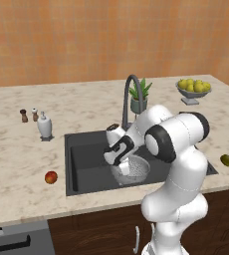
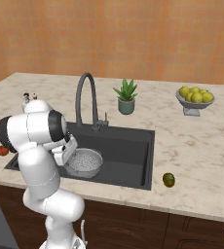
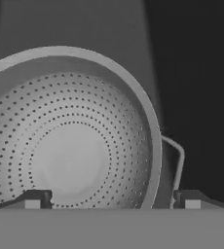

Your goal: Put the colander in the sink, put the kiwi, apple in the colander, and turn on the sink faucet and pour water over the colander.

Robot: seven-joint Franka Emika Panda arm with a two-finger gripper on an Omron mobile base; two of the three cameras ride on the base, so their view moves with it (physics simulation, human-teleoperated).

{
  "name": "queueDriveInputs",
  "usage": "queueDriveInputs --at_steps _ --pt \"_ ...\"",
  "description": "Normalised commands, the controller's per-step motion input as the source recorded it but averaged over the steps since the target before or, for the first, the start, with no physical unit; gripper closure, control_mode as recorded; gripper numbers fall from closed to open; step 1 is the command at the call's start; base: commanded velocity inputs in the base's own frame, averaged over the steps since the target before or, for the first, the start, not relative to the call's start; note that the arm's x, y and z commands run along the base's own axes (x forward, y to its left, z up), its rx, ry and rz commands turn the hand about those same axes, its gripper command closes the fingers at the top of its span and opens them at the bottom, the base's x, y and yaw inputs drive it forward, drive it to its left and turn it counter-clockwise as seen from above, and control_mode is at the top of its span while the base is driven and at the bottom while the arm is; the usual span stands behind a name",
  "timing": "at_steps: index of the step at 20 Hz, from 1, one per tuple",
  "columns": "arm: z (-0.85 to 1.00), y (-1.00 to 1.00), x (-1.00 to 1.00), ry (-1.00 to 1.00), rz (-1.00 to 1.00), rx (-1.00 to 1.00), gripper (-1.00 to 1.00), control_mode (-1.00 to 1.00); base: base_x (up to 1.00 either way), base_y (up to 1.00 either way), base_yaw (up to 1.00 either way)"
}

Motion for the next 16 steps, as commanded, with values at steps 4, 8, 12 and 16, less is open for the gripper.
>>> queueDriveInputs --at_steps 4,8,12,16 --pt "0.32 0.37 -0.11 0.01 0.0 0.0 -1.0 -1.0 0.0 0.0 0.0" --pt "0.43 0.43 -0.29 0.0 0.07 0.0 -1.0 -1.0 0.0 0.0 0.0" --pt "0.54 0.3 -0.39 0.0 0.28 0.0 -1.0 -1.0 0.0 0.0 0.0" --pt "0.54 0.1 -0.57 0.0 0.7 -0.02 -1.0 -1.0 0.0 0.0 0.0"
